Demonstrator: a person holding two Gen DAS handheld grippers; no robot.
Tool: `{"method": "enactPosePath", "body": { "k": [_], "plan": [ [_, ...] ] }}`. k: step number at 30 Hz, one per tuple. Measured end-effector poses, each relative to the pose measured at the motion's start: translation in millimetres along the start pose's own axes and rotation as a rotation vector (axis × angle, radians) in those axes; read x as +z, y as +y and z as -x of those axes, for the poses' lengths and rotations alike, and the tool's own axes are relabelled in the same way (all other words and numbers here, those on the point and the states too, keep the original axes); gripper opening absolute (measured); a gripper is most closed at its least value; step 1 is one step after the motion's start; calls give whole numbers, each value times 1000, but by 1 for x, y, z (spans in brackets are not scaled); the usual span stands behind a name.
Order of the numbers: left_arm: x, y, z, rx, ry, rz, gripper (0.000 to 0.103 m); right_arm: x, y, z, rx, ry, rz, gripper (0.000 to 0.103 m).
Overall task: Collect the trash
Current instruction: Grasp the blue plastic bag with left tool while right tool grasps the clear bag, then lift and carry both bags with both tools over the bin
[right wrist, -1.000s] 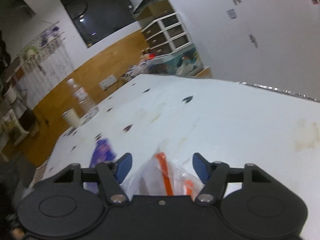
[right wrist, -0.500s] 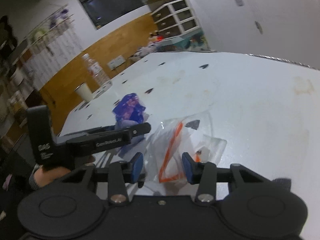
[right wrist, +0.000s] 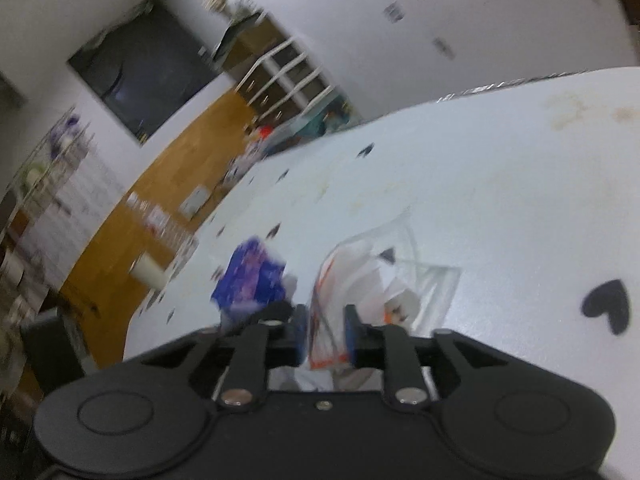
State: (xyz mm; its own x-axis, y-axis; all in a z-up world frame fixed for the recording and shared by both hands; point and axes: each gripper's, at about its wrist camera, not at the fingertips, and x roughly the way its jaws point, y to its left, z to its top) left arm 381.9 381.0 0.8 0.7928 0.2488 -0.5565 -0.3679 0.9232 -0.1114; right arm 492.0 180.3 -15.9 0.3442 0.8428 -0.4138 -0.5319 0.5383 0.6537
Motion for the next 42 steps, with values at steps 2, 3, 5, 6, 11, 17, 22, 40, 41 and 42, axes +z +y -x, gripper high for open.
{"method": "enactPosePath", "body": {
  "k": [2,3,5,6,11,17,22,40,41,42],
  "plan": [
    [0,-2,0,4,0,-11,30,3,-1,0,-12,-37,-34,35],
    [0,-3,0,3,0,-12,30,5,-2,-1,-10,-42,-47,35],
    [0,-2,0,0,1,-10,29,8,-2,-7,-2,-40,-56,35],
    [0,-2,0,-1,1,-10,29,9,-1,-11,-9,-36,-52,35],
    [1,-2,0,1,-1,-13,29,5,1,-23,-11,-32,-49,28],
    [0,-4,5,7,-5,-12,28,-9,8,-7,-28,-40,-6,9],
    [-1,-18,23,16,-19,-66,27,-25,13,24,-96,-116,67,8],
    [-45,-65,146,-42,-154,-160,27,-92,56,145,-291,-309,314,8],
    [-47,-66,153,-41,-159,-168,27,-95,60,150,-300,-315,322,8],
    [-50,-68,160,-41,-162,-174,27,-99,63,157,-310,-319,331,8]
  ]
}}
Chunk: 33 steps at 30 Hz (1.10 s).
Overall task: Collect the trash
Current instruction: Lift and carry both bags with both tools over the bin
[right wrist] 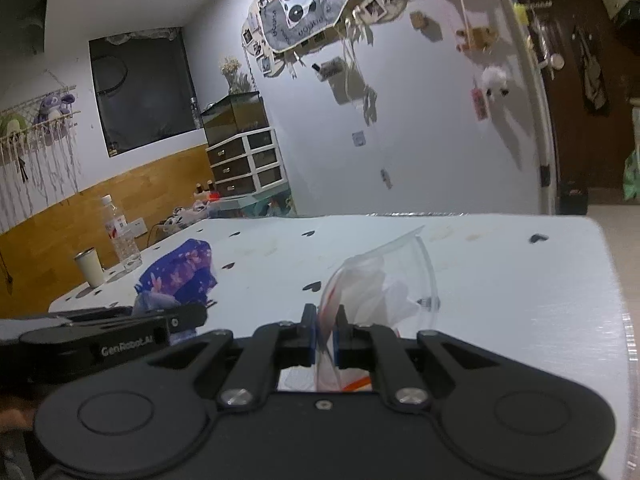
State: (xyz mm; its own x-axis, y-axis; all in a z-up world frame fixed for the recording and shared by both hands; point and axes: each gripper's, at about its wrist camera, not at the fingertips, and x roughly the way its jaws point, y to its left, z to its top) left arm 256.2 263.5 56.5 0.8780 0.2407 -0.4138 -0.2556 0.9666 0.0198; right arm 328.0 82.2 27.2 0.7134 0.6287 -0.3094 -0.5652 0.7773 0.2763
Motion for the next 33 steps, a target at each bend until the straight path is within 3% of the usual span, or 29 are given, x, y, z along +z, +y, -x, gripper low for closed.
{"method": "enactPosePath", "body": {
  "k": [17,33],
  "plan": [
    [-31,-65,97,-73,-28,-78,27,-24,-12,131,-240,-37,114,8],
    [-62,-158,149,-205,-40,-144,27,-53,-64,247,-364,-69,68,8]
  ]
}}
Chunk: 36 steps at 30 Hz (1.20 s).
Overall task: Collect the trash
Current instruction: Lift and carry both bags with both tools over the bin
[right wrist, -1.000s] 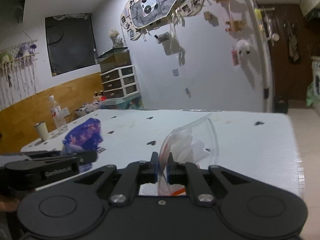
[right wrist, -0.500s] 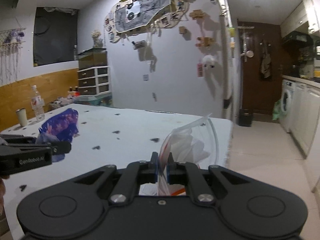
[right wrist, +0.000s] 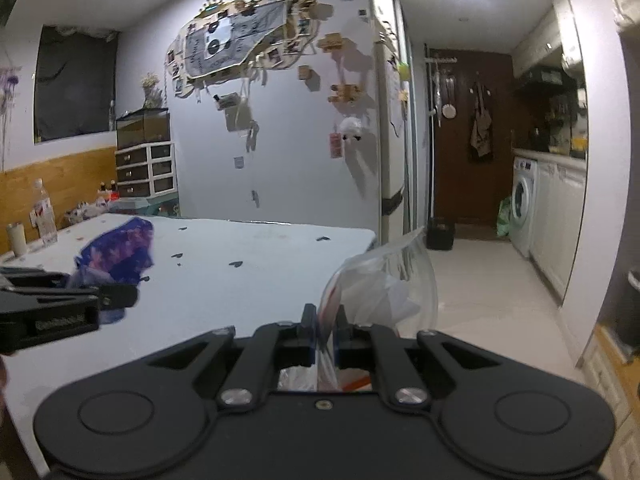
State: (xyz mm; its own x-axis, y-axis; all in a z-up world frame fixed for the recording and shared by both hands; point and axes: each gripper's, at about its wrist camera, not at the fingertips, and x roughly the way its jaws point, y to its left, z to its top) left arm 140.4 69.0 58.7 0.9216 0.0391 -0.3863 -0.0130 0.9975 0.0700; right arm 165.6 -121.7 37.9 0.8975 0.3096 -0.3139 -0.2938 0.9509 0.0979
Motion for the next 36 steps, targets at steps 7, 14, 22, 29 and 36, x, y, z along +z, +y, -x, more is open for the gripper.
{"method": "enactPosePath", "body": {
  "k": [7,14,22,29,36],
  "plan": [
    [-8,-52,-2,-77,11,-43,27,-18,-43,30,-78,3,-26,8],
    [-17,-99,-8,-157,23,-84,27,-38,-85,52,-149,11,-64,8],
    [-36,-141,-25,-237,70,-115,27,-64,-117,53,-191,55,-100,8],
    [-56,-166,-52,-283,143,-129,27,-91,-138,41,-203,114,-120,8],
    [-77,-184,-91,-313,215,-139,27,-119,-159,18,-216,186,-149,8]
  ]
}}
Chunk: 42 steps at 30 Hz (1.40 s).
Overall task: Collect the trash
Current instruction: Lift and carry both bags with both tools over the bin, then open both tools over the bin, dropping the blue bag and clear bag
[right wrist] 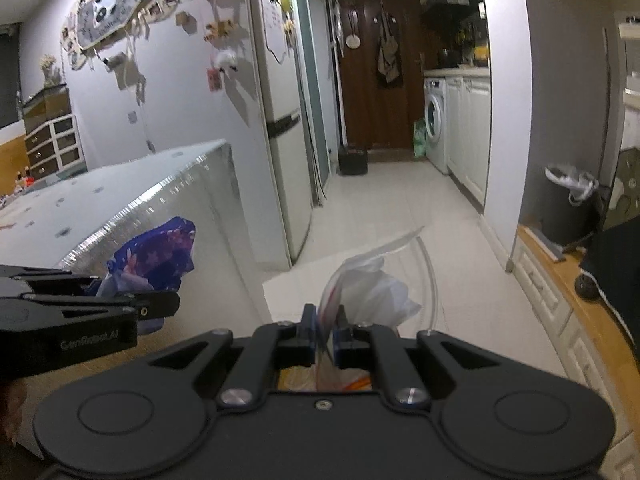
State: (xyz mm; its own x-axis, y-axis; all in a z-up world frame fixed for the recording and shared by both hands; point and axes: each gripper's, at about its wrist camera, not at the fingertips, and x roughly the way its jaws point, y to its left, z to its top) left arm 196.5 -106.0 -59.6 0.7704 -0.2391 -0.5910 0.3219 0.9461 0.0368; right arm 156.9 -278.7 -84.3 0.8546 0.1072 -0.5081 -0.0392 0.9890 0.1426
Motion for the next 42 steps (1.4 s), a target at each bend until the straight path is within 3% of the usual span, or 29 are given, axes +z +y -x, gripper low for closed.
{"method": "enactPosePath", "body": {
  "k": [13,21,26,31,35,37,39,42],
  "plan": [
    [-27,8,-82,-67,150,-4,27,-23,-14,-68,22,144,49,8],
    [-51,10,-114,-111,226,-10,27,-31,-4,-124,101,345,175,8],
    [-63,13,-127,-131,270,-5,27,-39,16,-162,123,492,328,8],
    [-69,15,-135,-136,298,-6,27,-56,33,-202,106,624,445,8],
    [-70,13,-140,-138,313,-1,27,-63,33,-224,94,687,454,9],
    [-70,12,-143,-138,321,-2,27,-63,29,-232,88,718,445,14],
    [-70,13,-145,-139,327,-1,27,-61,29,-234,81,722,454,32],
    [-69,14,-150,-136,337,3,27,-55,30,-230,121,712,446,36]
  ]
}}
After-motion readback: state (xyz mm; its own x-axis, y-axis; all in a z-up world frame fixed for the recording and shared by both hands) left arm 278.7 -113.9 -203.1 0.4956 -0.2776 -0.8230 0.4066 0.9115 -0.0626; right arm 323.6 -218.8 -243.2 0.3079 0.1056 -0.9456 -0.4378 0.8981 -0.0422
